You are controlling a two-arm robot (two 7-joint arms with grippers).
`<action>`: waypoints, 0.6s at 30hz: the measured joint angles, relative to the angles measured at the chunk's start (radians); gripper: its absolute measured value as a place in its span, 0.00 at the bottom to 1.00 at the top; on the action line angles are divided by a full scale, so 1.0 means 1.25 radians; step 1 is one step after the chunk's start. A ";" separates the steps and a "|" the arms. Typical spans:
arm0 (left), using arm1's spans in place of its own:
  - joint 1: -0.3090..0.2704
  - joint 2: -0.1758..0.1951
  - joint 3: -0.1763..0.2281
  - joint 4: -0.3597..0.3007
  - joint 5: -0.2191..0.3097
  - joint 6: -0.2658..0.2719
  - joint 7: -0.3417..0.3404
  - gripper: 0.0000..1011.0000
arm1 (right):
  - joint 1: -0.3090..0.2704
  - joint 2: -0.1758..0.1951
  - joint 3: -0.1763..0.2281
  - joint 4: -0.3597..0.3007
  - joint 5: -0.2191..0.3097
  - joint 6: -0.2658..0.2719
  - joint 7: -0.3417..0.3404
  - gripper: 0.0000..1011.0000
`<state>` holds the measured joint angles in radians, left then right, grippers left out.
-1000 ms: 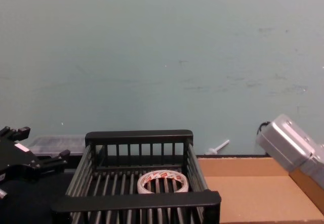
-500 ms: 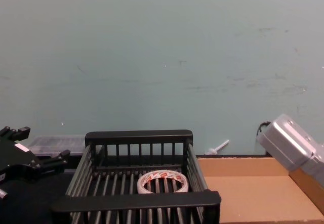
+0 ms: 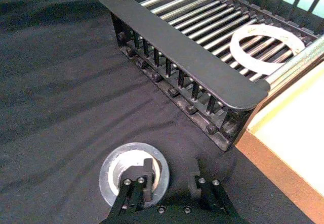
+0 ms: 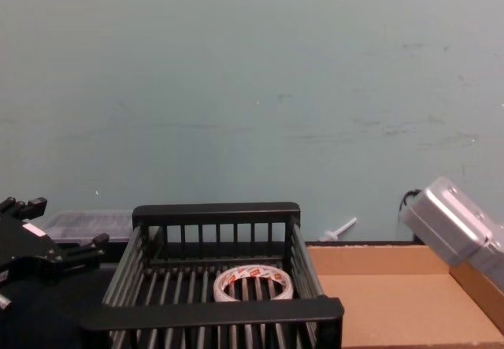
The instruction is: Pick up the white tape and place it into the black box , Pick up the silver tape and place it into the brown box.
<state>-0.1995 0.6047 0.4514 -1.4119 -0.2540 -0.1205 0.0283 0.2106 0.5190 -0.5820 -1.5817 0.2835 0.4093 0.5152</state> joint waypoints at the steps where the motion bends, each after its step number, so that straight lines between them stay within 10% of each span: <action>1: 0.000 0.000 0.000 0.000 0.000 0.000 0.000 0.99 | 0.000 0.000 0.000 0.000 0.000 0.000 0.000 0.41; 8: 0.000 0.000 0.000 0.000 0.000 0.000 0.000 0.99 | 0.000 0.000 0.000 0.000 0.000 0.000 0.000 0.19; 18: 0.000 0.000 0.000 0.000 0.000 0.000 0.000 0.99 | 0.000 0.000 0.000 0.000 0.000 0.000 0.000 0.16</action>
<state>-0.1995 0.6047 0.4514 -1.4120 -0.2539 -0.1205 0.0283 0.2106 0.5190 -0.5820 -1.5818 0.2840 0.4094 0.5152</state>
